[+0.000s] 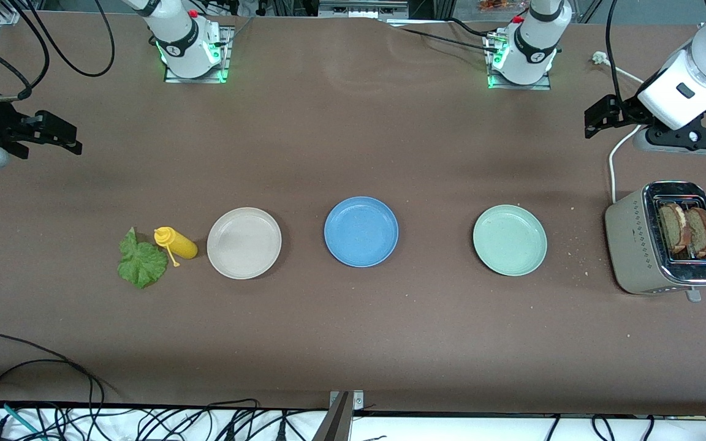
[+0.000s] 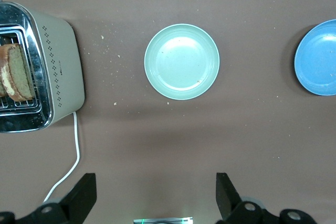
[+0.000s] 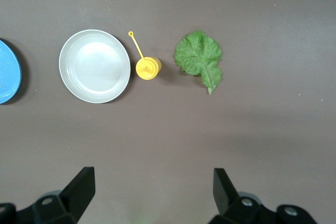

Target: Make sandwich in blue plate with both arms

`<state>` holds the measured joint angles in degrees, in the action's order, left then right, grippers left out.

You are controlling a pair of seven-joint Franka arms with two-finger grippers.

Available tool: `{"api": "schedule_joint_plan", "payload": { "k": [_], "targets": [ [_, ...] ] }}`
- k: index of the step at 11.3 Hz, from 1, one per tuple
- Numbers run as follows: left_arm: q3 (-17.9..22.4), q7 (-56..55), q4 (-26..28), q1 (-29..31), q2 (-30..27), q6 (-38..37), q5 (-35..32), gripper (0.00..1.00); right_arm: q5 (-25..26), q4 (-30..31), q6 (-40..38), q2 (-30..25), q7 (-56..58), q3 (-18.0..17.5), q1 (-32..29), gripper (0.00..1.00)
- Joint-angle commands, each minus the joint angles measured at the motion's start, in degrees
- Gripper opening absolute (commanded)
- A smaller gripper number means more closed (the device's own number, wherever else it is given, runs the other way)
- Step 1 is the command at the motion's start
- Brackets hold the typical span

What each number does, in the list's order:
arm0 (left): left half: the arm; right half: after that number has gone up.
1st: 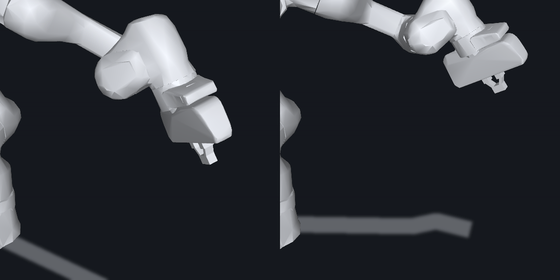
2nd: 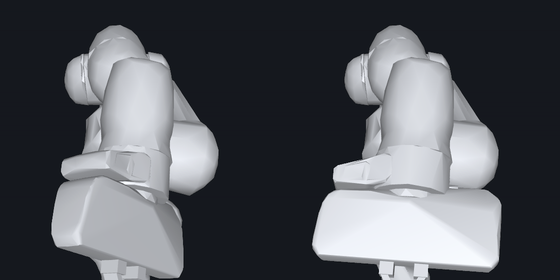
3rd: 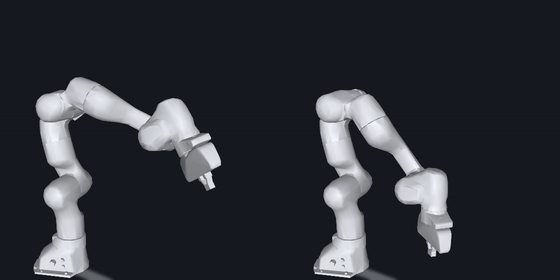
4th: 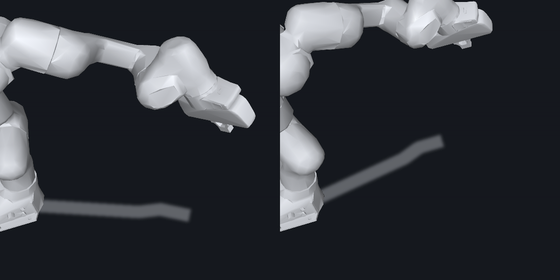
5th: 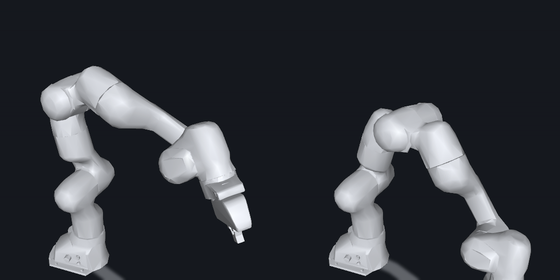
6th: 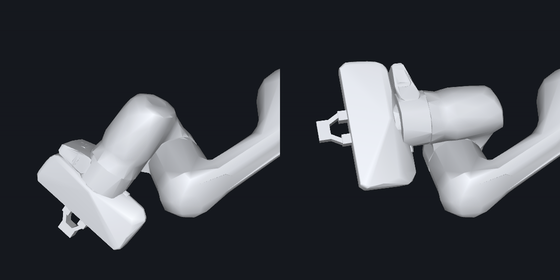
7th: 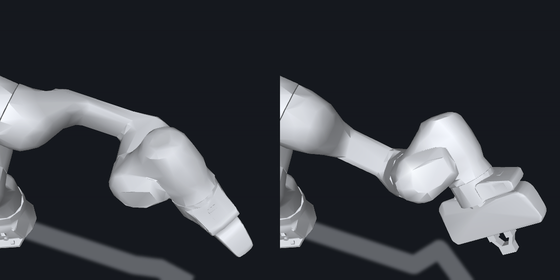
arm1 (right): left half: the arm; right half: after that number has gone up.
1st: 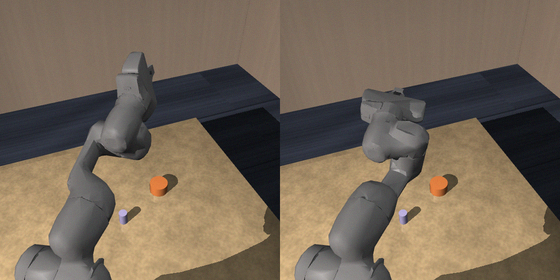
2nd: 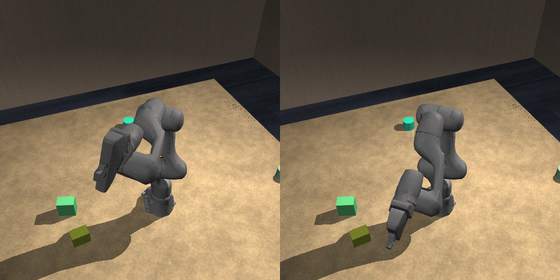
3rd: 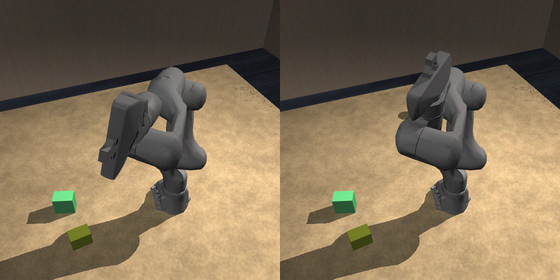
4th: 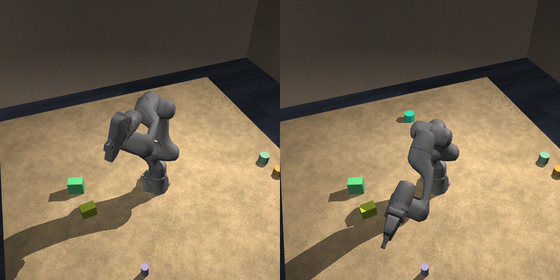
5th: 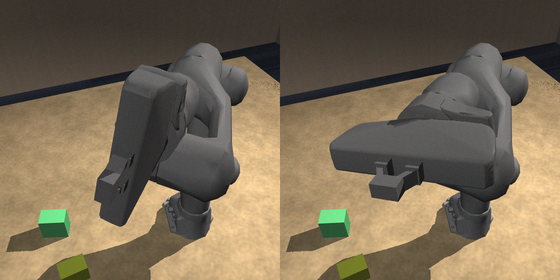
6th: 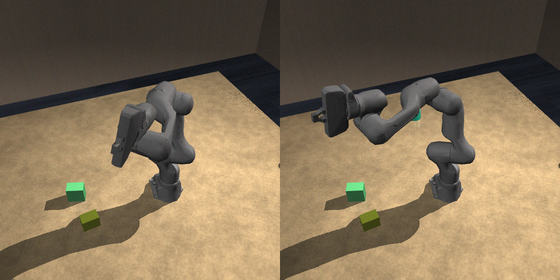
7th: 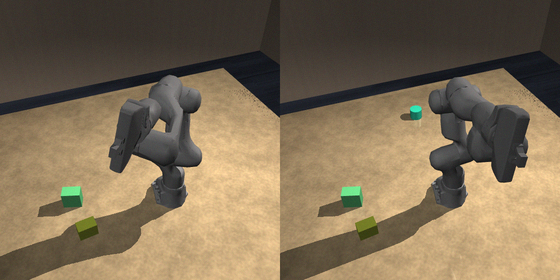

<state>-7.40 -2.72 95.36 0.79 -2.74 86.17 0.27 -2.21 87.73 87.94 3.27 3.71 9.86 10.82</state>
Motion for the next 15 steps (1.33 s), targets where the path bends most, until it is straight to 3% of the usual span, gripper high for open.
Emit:
{"api": "schedule_joint_plan", "payload": {
  "k": [1, 15],
  "targets": [
    [0.1, 0.6, -1.0, 0.1, 0.3, -1.1, 0.5, 1.00, -0.7, -0.6, -0.9, -0.3, 0.1, 0.1, 0.1, 1.00],
    [-0.2, 0.3, -0.9, -0.1, 0.2, -2.3, -0.1, 1.00, -0.2, -0.6, -0.8, -0.2, 0.9, 0.4, -0.1, 1.00]
  ]
}}
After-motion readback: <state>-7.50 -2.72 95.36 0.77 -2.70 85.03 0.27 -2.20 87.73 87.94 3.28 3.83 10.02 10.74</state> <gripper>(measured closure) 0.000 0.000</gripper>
